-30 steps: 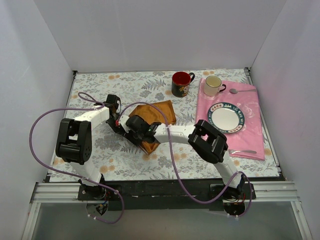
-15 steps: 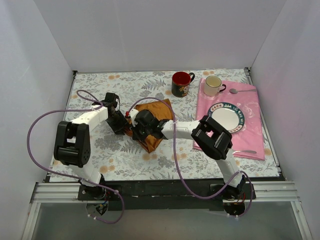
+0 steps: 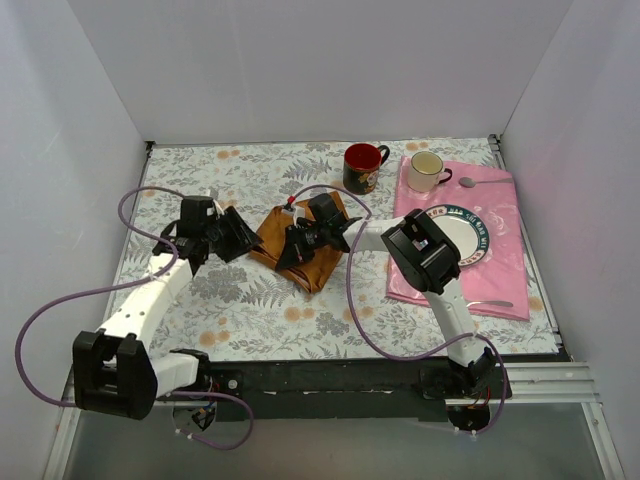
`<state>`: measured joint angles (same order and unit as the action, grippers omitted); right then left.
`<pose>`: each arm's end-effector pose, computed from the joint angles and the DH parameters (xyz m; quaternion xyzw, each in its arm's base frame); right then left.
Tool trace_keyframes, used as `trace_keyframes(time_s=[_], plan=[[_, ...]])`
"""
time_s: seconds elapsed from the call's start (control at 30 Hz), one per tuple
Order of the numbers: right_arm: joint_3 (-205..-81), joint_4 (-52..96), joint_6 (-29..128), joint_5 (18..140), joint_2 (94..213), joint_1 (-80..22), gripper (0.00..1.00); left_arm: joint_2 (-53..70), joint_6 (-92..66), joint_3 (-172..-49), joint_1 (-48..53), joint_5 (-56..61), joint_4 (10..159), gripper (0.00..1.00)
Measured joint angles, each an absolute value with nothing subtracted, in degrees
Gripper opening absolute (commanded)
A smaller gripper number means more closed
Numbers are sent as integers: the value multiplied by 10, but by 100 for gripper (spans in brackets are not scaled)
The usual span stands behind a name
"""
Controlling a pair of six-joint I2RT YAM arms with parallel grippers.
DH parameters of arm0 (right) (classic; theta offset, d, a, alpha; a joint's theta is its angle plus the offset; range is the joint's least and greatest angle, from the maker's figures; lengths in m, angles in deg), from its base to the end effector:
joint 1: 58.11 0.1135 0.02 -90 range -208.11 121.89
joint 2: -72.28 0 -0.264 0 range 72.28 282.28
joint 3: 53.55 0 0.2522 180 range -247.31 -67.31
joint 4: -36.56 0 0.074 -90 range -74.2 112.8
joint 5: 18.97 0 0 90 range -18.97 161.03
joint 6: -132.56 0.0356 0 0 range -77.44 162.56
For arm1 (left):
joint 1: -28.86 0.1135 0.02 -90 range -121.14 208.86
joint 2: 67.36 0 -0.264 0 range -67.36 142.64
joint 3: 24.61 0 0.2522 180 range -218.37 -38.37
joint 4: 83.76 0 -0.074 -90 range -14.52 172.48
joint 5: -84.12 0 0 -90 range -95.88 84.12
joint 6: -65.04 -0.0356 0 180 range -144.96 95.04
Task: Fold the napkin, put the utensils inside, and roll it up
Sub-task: Roll the napkin with the utensil
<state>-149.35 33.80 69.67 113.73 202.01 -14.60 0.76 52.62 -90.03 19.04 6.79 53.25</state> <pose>0.3303 0.3468 0.1159 -0.2804 0.8006 0.5070 0.1529 0.2445 -0.0502 0.2688 -0.4786 0.7874 -0.3328 0.2004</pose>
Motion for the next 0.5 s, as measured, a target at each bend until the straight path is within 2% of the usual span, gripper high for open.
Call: trace_keyframes(time_s=[0.1,0.23,0.27,0.33,0.37,0.4,0.5], plan=[[-1483,386,747,1170,2034,-156,1,14,550,-828,190,124,590,39],[-1479,425,799,1202,2051,-165,1,54,586,-759,190,173,658,47],[-1479,428,807,1207,2053,-166,1,62,596,-752,190,178,673,57],[-1479,433,819,1210,2056,-168,1,68,608,-747,190,185,692,64],[-1479,433,823,1211,2056,-169,1,68,616,-747,190,186,704,73],[-1479,433,826,1211,2056,-169,1,67,621,-747,190,186,713,76],[-1479,428,826,1209,2056,-170,1,67,644,-753,190,175,705,77]])
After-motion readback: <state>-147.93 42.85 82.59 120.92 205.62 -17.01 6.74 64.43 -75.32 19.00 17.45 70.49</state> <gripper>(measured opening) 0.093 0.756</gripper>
